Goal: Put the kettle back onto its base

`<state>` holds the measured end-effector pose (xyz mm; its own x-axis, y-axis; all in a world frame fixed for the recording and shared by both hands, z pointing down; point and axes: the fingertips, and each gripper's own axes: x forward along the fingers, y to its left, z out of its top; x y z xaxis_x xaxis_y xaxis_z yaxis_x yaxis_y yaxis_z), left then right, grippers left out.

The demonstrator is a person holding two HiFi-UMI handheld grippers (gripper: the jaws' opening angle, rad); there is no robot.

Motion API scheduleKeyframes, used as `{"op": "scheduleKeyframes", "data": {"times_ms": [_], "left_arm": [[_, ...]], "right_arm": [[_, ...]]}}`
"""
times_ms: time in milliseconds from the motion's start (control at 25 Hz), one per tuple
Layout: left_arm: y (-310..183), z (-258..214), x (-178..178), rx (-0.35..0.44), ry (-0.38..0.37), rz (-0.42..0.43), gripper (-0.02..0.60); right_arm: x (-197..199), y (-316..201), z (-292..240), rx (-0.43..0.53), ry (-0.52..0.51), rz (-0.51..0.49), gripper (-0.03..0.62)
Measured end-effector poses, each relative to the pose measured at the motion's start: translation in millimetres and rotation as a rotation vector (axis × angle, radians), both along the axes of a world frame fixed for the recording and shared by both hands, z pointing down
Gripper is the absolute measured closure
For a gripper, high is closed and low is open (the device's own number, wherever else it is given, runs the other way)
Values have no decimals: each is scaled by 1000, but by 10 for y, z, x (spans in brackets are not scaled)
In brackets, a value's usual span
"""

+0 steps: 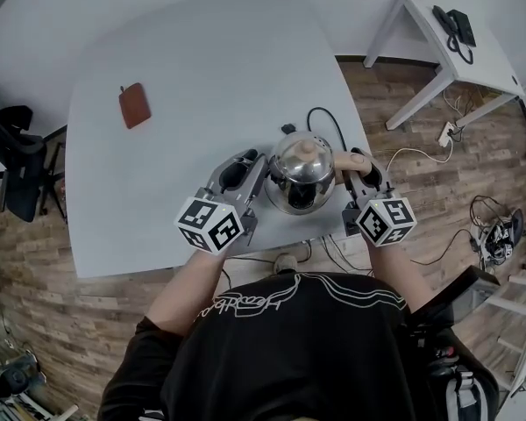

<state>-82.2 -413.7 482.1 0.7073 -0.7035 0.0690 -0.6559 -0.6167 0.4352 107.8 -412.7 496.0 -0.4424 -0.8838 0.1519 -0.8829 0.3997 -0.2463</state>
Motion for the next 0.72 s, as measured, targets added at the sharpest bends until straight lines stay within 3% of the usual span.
{"op": "scheduleKeyframes", "data": {"times_ms": [720], "left_arm": [[28,122,64,60,-15,19,488]], "right_arm": [[44,25,195,39,31,-6,485]]}}
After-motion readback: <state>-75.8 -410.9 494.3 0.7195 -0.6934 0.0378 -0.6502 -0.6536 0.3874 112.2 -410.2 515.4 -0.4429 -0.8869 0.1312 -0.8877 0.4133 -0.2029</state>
